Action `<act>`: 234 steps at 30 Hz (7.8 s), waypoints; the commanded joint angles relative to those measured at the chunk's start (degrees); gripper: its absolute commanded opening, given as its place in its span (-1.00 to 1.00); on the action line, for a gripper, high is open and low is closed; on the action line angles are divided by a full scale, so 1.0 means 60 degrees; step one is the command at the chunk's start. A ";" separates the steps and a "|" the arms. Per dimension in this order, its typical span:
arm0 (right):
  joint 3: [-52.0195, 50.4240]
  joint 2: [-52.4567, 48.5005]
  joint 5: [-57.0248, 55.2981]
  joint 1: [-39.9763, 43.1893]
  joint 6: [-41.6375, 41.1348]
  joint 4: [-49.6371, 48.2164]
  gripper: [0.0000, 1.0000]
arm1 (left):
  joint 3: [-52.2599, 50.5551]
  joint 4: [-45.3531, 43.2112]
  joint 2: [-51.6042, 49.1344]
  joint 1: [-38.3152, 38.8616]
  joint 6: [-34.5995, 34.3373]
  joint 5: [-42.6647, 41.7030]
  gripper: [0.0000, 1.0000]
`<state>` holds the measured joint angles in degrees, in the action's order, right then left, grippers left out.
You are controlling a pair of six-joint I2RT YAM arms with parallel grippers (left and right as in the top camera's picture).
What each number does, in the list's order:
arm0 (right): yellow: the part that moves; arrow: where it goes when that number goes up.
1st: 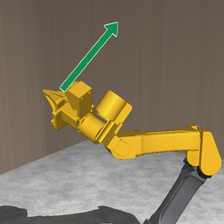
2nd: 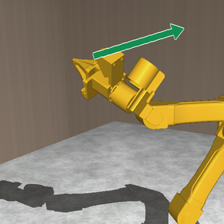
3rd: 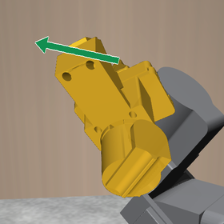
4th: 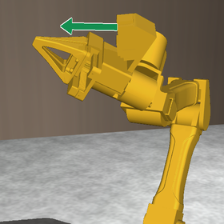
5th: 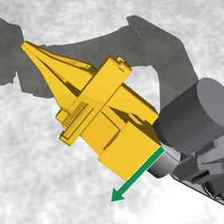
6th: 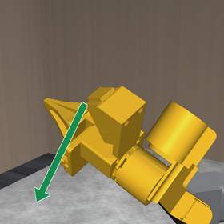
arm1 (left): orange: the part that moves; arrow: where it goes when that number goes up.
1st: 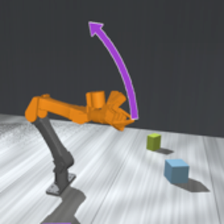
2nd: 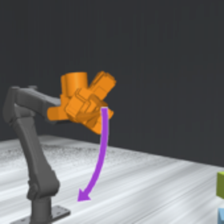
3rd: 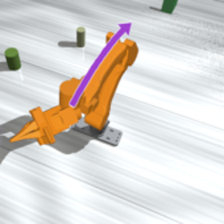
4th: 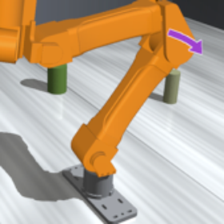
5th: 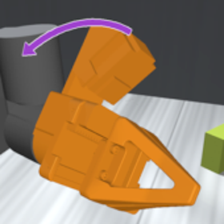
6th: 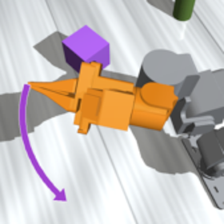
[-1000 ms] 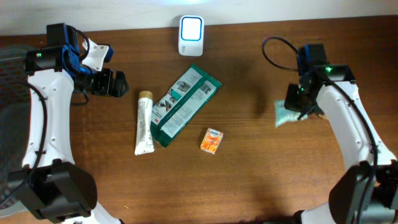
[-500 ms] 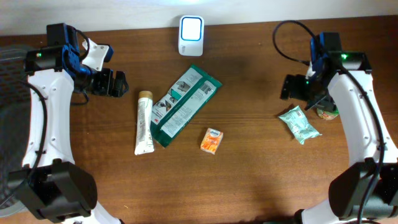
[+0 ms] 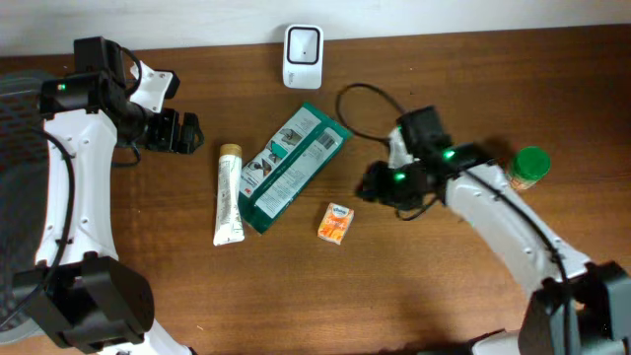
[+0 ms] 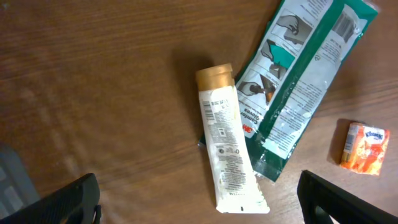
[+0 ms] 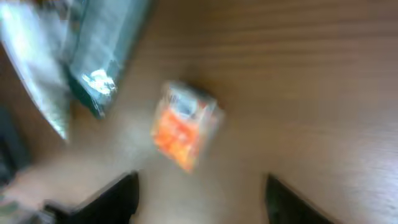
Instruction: Scan the item barcode
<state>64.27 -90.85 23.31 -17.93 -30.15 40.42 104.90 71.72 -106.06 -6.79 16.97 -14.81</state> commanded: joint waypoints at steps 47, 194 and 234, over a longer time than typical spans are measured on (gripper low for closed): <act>0.0503 -0.2790 -0.0313 -0.0634 0.2616 0.1424 -0.38 | 0.0113 -0.0007 0.0197 -0.0026 0.0117 -0.0138 0.98; 0.4535 -0.3996 -0.2787 -0.0550 0.1406 0.3289 -0.32 | 0.0113 -0.0007 0.0197 -0.0026 0.0117 -0.0138 0.99; 0.4317 -0.7420 -0.0339 -0.2714 0.1235 -0.4969 -0.91 | 0.0113 -0.0007 0.0197 -0.0026 0.0113 -0.0138 0.98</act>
<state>90.50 -133.86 13.89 -35.22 -23.35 2.55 104.90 71.61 -106.04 -6.79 16.97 -14.81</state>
